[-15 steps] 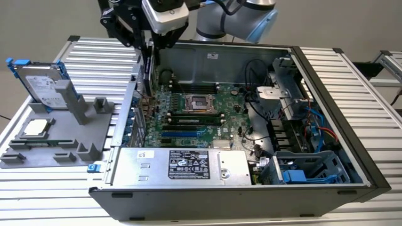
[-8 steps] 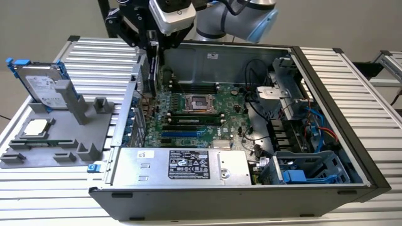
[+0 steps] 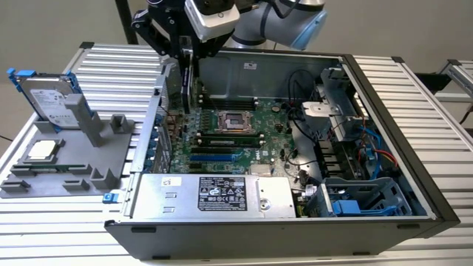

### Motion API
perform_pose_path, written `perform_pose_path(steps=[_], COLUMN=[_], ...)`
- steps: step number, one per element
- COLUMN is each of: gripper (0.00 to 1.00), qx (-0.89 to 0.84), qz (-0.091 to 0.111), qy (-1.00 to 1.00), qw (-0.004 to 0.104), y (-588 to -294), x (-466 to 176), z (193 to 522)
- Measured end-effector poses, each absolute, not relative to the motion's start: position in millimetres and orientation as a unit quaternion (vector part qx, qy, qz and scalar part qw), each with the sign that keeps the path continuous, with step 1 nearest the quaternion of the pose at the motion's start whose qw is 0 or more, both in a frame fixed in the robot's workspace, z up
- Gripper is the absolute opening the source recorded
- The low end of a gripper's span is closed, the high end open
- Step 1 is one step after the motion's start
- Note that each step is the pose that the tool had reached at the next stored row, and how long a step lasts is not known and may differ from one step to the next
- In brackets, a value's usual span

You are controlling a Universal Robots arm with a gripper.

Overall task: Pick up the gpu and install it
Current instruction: 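Pick up the gpu and move the gpu toward the slot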

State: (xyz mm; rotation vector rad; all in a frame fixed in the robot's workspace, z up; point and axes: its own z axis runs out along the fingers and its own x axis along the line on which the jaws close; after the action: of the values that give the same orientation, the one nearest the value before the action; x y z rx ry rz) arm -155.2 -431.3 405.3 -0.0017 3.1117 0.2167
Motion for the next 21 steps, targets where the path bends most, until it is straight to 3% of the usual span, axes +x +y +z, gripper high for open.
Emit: perform_pose_path(steps=[8, 21], gripper=[0.00, 0.00], qx=[-0.001, -0.001], qz=[0.055, 0.053], qy=[0.998, 0.999], qw=[0.011, 0.011], y=[-431.3, -431.3], x=[-146.3, -135.6], z=[405.2, 405.2])
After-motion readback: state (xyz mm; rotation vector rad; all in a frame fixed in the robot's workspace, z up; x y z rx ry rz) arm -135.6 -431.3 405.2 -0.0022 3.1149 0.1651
